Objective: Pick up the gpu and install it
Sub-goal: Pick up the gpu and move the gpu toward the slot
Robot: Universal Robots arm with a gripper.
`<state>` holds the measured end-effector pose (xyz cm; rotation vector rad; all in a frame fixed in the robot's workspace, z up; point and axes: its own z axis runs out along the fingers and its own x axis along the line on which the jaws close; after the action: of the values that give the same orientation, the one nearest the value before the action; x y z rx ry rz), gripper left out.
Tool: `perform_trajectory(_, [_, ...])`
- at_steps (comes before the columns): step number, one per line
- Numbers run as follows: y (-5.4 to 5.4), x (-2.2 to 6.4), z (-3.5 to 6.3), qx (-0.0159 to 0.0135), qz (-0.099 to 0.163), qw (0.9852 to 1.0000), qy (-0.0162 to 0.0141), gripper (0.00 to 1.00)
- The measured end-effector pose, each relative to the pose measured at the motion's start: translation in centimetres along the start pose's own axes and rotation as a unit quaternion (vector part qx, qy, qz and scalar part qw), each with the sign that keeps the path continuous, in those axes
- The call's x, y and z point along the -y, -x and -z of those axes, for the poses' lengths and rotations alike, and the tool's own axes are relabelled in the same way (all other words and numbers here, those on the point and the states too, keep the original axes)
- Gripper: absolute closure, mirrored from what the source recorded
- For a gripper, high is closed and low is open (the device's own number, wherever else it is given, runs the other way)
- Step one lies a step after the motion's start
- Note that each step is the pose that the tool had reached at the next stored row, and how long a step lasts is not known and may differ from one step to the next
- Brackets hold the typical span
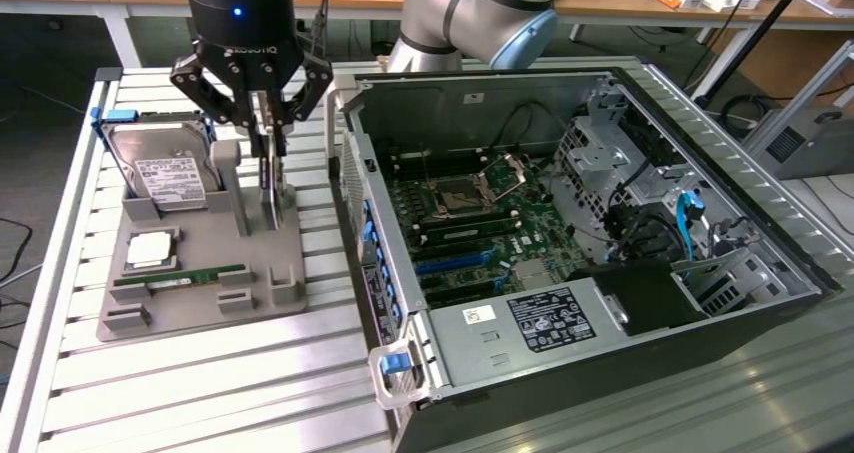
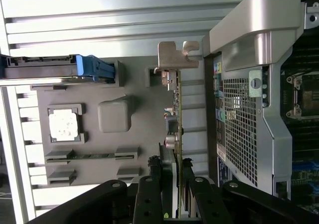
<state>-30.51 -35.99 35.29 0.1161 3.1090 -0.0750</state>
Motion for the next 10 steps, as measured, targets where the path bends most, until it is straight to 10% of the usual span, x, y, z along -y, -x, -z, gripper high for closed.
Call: perform_trajectory(10, [0.01, 0.01, 0.30, 0.0000, 0.000, 1.0000, 0.0000, 0.73])
